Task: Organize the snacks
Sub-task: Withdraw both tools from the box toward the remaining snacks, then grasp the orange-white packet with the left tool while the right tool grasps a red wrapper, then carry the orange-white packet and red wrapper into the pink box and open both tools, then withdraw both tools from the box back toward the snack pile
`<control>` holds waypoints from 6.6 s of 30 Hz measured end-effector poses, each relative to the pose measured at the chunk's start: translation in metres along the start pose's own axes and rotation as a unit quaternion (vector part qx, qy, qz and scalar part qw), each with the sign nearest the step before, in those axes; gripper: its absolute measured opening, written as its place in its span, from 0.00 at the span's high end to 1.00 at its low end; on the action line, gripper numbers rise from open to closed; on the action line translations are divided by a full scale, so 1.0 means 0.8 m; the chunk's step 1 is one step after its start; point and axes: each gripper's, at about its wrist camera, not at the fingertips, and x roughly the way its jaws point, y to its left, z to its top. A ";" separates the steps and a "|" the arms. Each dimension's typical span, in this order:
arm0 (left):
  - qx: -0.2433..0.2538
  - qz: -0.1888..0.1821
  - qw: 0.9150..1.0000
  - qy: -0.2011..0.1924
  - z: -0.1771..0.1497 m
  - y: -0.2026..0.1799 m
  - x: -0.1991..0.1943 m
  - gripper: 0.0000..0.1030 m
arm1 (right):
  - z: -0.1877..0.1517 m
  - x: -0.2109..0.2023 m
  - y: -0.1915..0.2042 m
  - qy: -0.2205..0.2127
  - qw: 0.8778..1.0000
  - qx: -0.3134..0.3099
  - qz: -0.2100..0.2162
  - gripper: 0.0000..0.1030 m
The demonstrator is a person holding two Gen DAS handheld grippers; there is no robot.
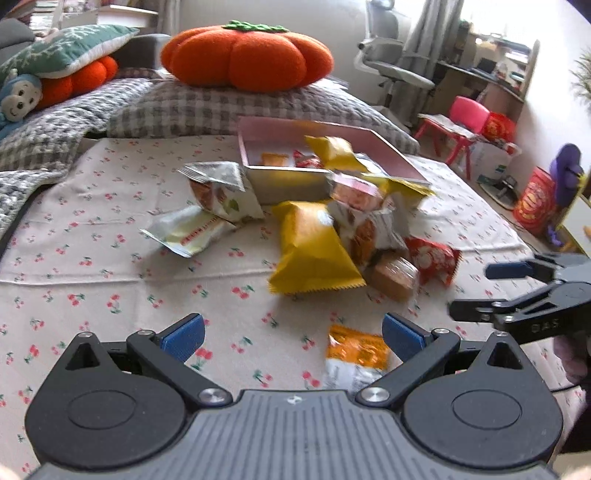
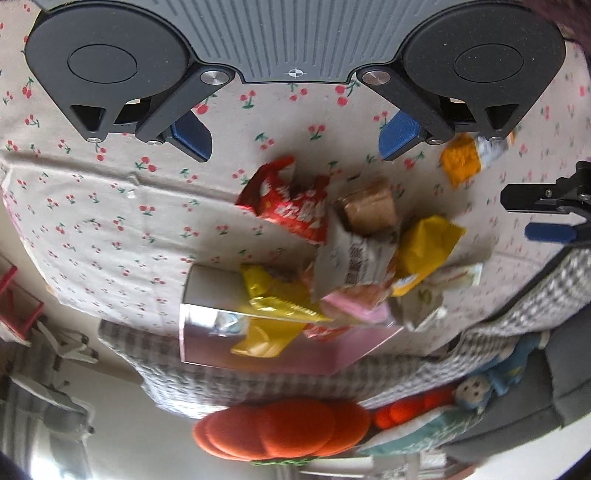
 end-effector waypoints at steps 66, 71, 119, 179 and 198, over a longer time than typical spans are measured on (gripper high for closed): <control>-0.023 0.028 0.999 0.031 0.005 0.011 0.009 0.66 | 0.027 0.038 0.007 -0.013 0.997 -0.074 -0.007 0.68; -0.028 0.024 0.999 0.016 0.014 0.010 0.002 0.66 | 0.028 0.028 -0.005 -0.013 0.999 -0.047 -0.004 0.69; -0.036 0.049 0.996 -0.065 0.180 0.005 0.102 0.66 | 0.122 0.031 -0.136 -0.084 0.983 0.162 -0.013 0.69; 0.028 0.042 0.998 -0.032 0.151 -0.010 0.091 0.01 | 0.117 0.011 -0.131 -0.065 0.983 0.169 -0.030 0.08; -0.002 0.065 0.997 -0.028 0.086 0.022 0.043 0.00 | 0.050 -0.018 -0.088 -0.058 0.993 0.104 -0.022 0.04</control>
